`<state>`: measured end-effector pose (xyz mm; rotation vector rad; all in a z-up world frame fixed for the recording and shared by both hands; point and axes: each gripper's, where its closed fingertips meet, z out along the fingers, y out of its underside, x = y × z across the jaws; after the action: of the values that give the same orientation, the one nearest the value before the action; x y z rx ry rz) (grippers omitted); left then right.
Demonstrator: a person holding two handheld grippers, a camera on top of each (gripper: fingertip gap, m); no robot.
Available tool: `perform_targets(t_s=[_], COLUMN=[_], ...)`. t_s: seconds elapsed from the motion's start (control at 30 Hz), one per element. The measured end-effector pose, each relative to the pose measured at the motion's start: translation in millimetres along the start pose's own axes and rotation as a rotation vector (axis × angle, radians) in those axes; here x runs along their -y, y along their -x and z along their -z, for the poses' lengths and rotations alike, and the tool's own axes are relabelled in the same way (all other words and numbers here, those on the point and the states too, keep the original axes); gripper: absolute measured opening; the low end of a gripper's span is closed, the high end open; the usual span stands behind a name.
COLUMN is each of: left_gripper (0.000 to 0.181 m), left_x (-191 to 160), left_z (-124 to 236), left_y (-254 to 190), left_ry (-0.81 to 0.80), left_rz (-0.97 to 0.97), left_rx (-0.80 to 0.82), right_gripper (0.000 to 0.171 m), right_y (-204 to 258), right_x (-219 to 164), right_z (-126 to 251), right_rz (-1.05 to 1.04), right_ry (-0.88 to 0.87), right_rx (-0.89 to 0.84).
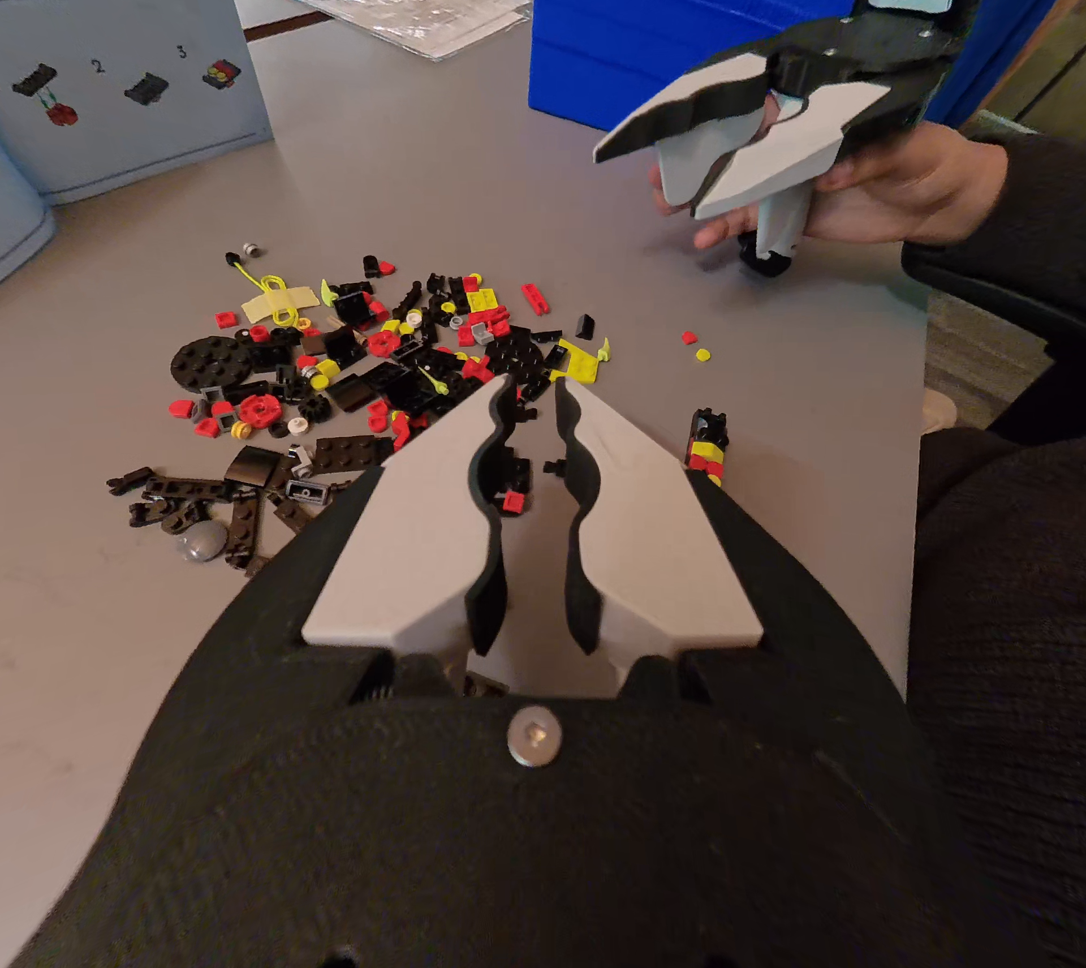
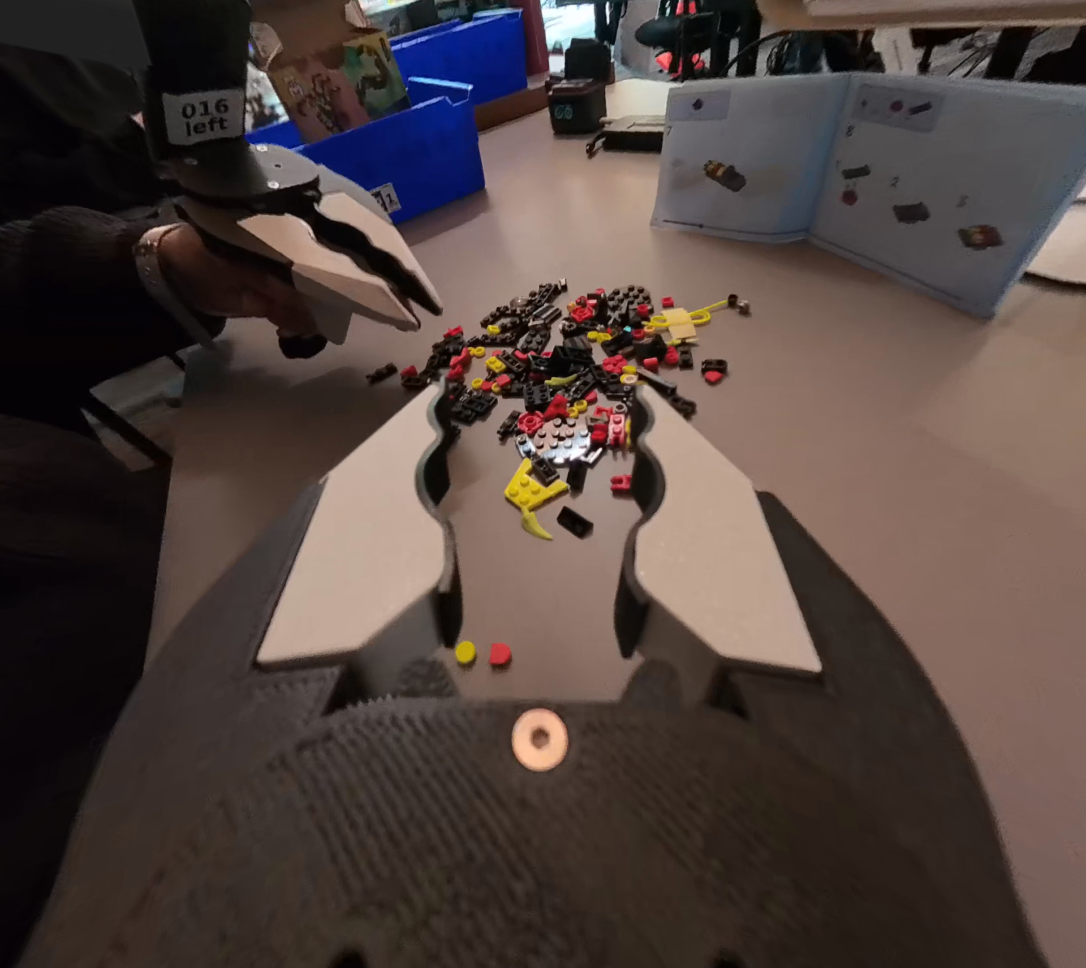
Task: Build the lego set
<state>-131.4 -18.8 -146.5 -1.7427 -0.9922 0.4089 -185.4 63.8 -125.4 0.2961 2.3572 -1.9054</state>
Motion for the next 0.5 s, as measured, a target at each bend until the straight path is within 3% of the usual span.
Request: perform_targets(t_s=[0.5], left_gripper=[0.009], left_x=[-3.6], left_z=[-3.5], left_y=[1.1], left_ry=[0.007], left_rz=[0.01], left_rx=[-0.002], right_gripper=[0.028], right_y=[-2.1], right_x=[-16.1], right_z=[-0.5], right_rz=[-0.015], right_ry=[0.111], right_rx=[-0.011])
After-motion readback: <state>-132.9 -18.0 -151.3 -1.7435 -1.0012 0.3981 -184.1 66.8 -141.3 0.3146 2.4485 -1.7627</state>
